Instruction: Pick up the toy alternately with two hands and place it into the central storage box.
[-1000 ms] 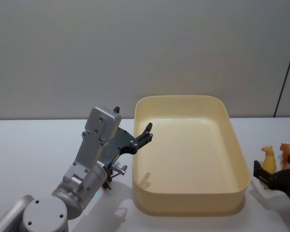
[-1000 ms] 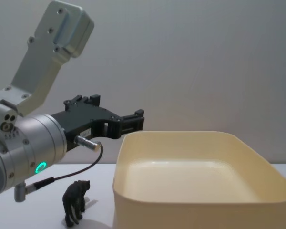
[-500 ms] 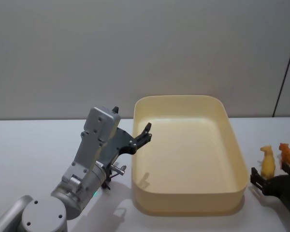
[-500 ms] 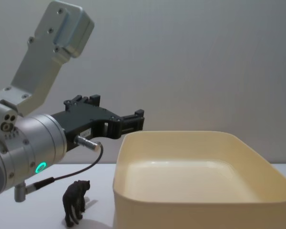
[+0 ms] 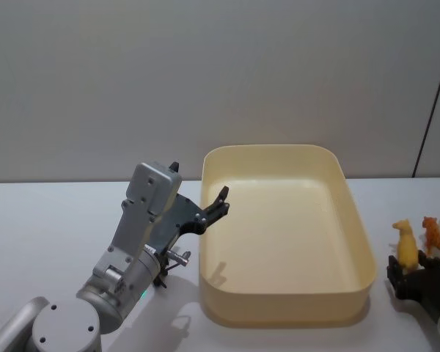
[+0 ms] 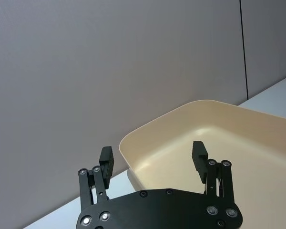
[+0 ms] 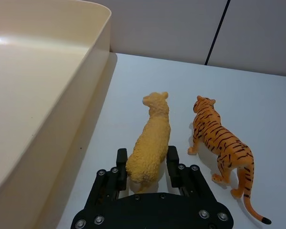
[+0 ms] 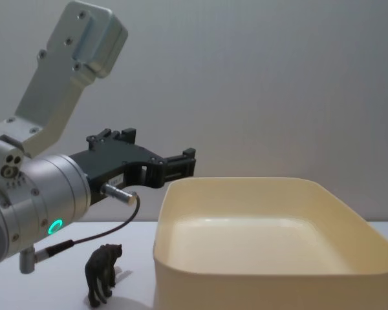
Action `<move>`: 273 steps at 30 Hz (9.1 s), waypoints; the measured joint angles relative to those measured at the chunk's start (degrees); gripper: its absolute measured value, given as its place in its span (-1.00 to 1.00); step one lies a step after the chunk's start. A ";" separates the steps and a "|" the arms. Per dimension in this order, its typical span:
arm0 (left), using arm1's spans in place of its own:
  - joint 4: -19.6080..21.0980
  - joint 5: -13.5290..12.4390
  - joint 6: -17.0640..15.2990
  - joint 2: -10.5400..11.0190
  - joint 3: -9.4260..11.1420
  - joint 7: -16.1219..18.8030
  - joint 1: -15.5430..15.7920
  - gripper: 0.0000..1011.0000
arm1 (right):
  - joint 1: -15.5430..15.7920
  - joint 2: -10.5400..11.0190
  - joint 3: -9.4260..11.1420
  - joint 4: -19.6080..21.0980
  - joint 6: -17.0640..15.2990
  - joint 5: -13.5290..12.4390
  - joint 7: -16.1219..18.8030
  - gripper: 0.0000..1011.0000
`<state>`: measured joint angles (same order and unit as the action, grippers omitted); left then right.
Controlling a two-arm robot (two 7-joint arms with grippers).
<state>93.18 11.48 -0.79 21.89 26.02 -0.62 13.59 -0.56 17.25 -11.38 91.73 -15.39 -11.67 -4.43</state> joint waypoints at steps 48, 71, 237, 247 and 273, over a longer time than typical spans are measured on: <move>0.00 0.00 0.00 0.00 0.00 0.00 0.00 0.98 | -0.05 -0.28 0.92 8.60 13.69 4.97 1.59 -0.38; 0.00 0.00 0.00 0.00 0.00 0.00 0.00 0.98 | -8.50 -6.74 -3.38 1.91 8.77 8.83 14.04 0.35; 0.00 0.00 0.00 0.00 0.00 0.00 0.00 0.98 | -14.12 -7.83 -2.43 -0.12 1.22 2.00 24.26 0.05; 0.00 0.00 0.00 0.00 0.00 0.00 0.00 0.98 | -14.78 -8.38 -3.11 -1.07 0.88 3.18 24.60 0.63; 0.00 0.00 0.00 0.00 0.00 0.00 0.00 0.98 | -11.58 -2.47 2.87 4.97 4.07 -5.00 20.46 0.98</move>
<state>93.18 11.48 -0.80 21.89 26.02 -0.63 13.59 -12.15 14.79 -8.51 96.69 -11.33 -16.67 16.03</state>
